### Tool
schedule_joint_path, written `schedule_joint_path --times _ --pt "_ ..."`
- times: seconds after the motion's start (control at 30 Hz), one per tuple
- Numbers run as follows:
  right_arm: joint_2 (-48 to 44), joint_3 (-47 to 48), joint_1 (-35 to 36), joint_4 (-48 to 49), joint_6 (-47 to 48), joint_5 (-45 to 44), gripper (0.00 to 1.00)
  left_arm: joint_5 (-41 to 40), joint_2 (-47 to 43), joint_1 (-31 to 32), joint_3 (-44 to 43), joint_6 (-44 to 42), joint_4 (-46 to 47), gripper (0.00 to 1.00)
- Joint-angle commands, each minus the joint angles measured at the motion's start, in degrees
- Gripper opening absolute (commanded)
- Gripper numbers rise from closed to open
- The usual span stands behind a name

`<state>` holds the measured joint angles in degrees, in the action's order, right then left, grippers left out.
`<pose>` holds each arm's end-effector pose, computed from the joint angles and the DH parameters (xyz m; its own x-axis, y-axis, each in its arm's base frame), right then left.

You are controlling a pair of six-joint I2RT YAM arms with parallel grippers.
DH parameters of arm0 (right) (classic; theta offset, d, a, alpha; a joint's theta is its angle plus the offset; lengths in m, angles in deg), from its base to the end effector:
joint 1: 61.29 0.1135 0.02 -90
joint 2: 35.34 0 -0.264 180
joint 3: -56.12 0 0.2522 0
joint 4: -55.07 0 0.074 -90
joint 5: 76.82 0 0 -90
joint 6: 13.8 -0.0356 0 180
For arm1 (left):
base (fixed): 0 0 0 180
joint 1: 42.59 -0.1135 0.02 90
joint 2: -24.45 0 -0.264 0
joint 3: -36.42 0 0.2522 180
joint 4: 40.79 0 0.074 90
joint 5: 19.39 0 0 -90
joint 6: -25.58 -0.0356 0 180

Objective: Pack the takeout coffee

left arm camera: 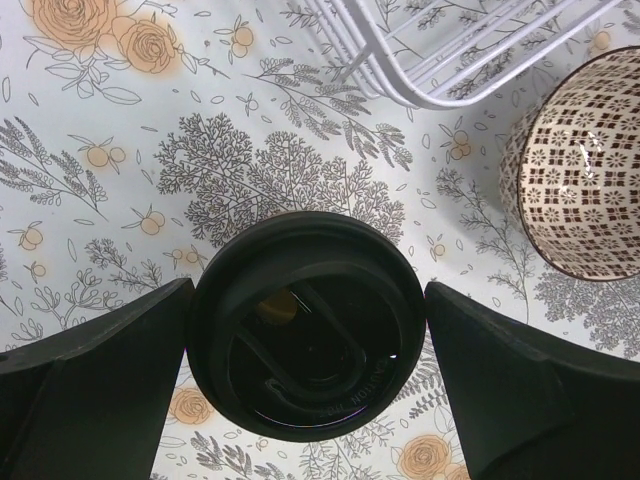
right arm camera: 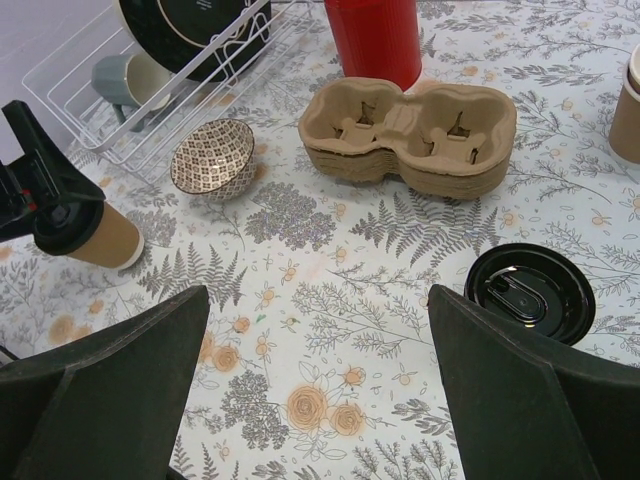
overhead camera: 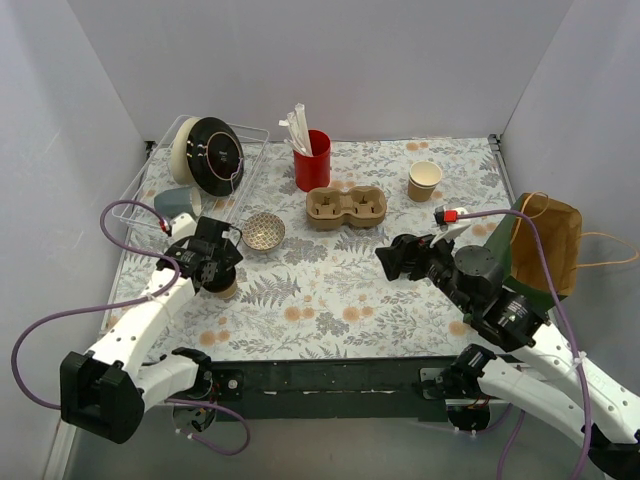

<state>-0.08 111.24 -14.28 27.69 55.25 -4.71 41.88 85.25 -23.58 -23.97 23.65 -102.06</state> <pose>0.1093 0.1012 0.3375 -0.2580 0.2223 -0.9402 -0.4242 0.8483 0.3169 0.1883 -0.0468 0.2495 -0.0980 -0.8932 -0.4389 -0.8295 0.3170 -0.4599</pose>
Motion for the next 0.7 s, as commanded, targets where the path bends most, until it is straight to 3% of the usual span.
schedule_joint_path --times 0.0,0.37,0.67 --pt "-0.9 2.0 0.0 0.6 0.3 -1.2 0.98 2.3 0.6 -1.5 1.3 2.1 3.0 0.98" --pt "-1.5 0.1 0.0 1.8 1.1 -2.0 0.99 4.4 4.5 -2.8 0.2 3.1 1.6 0.98" --pt "8.3 -2.4 0.2 11.1 -5.6 12.4 0.96 1.9 3.0 -2.7 -5.2 0.6 -2.9 0.98"
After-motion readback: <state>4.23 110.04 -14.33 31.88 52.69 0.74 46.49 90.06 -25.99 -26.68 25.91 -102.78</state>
